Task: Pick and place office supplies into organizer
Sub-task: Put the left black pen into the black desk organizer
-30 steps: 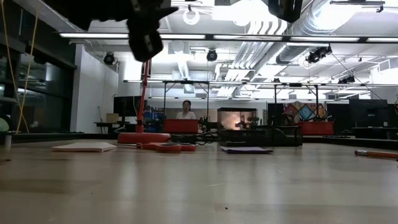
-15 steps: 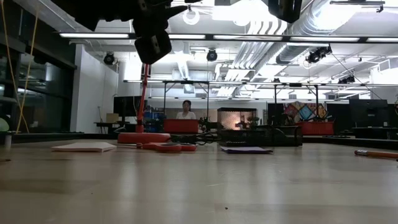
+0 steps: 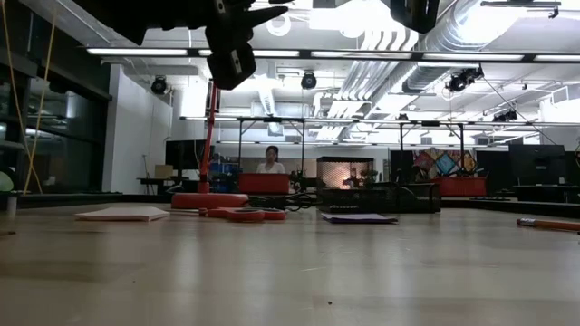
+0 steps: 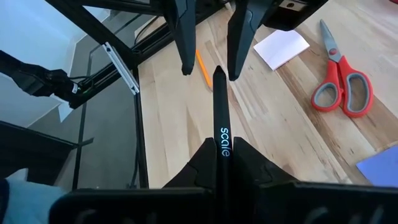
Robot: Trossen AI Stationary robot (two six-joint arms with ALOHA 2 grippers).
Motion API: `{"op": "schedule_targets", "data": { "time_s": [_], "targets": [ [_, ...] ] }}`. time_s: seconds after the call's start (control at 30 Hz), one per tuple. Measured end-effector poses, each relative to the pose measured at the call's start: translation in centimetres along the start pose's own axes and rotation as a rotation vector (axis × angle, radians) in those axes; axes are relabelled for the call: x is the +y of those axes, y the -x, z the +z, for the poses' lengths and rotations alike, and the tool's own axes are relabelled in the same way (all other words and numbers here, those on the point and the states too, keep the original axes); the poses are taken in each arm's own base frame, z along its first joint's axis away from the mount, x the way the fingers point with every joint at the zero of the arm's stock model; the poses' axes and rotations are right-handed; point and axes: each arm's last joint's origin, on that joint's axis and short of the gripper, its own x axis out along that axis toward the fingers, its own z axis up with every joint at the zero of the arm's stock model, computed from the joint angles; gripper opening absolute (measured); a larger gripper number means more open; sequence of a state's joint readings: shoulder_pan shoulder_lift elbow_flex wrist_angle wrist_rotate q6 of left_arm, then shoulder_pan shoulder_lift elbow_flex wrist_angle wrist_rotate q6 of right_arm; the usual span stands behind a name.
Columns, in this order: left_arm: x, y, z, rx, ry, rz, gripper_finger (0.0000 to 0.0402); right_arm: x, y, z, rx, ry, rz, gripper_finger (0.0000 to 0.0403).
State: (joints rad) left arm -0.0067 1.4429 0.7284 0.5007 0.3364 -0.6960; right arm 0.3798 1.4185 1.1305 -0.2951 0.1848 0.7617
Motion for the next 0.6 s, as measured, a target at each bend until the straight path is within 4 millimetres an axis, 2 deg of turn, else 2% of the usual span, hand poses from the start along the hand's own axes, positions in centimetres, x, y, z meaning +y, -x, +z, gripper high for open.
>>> {"op": "schedule_targets", "data": {
  "time_s": [0.6],
  "targets": [
    [0.01,0.01,0.16,-0.034,-0.022,0.025,0.0145,-0.15,-0.05,0.33,-0.025,-0.005,-0.007,0.0005]
  ]
}}
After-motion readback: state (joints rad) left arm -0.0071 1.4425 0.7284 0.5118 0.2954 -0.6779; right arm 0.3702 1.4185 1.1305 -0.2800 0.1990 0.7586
